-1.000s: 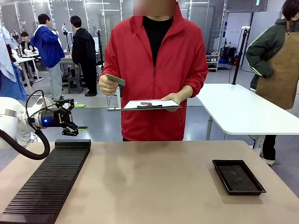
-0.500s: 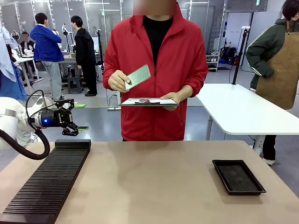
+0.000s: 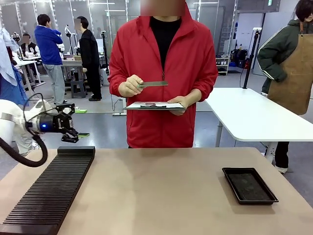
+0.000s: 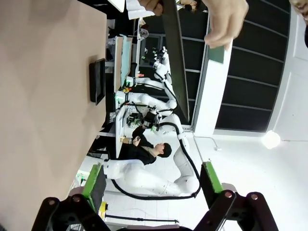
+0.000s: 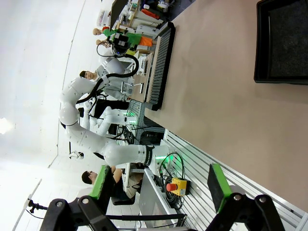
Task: Inspect the PCB.
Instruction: Pick up the Blank PCB that the human is holding.
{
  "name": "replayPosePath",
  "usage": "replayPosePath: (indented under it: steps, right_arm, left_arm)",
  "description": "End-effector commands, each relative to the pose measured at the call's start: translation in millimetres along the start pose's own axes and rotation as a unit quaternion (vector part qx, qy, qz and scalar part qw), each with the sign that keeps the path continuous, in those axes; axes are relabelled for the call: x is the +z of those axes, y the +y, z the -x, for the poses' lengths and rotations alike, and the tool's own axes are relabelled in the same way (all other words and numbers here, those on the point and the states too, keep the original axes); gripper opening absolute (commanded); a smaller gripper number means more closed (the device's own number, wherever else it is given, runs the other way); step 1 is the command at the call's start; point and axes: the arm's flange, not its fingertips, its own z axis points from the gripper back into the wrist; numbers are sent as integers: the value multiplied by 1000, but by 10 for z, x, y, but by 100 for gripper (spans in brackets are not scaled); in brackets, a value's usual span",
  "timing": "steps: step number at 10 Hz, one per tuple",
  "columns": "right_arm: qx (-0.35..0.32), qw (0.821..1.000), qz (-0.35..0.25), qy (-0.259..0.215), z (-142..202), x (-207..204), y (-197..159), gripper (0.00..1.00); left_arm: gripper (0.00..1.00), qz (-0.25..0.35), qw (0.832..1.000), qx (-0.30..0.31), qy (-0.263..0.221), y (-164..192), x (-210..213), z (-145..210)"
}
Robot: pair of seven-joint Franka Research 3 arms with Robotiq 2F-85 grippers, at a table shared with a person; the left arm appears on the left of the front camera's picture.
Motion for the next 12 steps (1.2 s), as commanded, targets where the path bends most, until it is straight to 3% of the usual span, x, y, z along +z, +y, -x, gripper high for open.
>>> replayPosePath:
  steps: [1,5,6,7,8,10,12]
  right_arm:
    - [10,1000,-6,-5,-9,-1,10,100]
    - [10,1000,-6,-5,-9,-1,10,100]
    - [10,1000,-6,-5,-9,-1,10,100]
    - [10,1000,-6,-5,-9,-1,10,100]
    - [10,1000,-6,-5,-9,-1,10,100]
    - [10,1000,-6,-5,-9,-1,10,100]
    - [10,1000,-6,-5,-9,-1,10,100]
  left_arm:
    - [100,-6,1000,-13,11,-253,490,673]
    - [100,-7,998,-56,18,-215,1534,1982]
    - [100,23,997,-76,2,-135,1802,2279]
    - [100,0,992,-109,-62,-23,2002,2517]
    - [100,9,991,-122,-52,84,2156,2774]
    - [100,29,991,-127,-44,327,2427,3073]
    - [100,37,991,-126,-38,460,2443,3047]
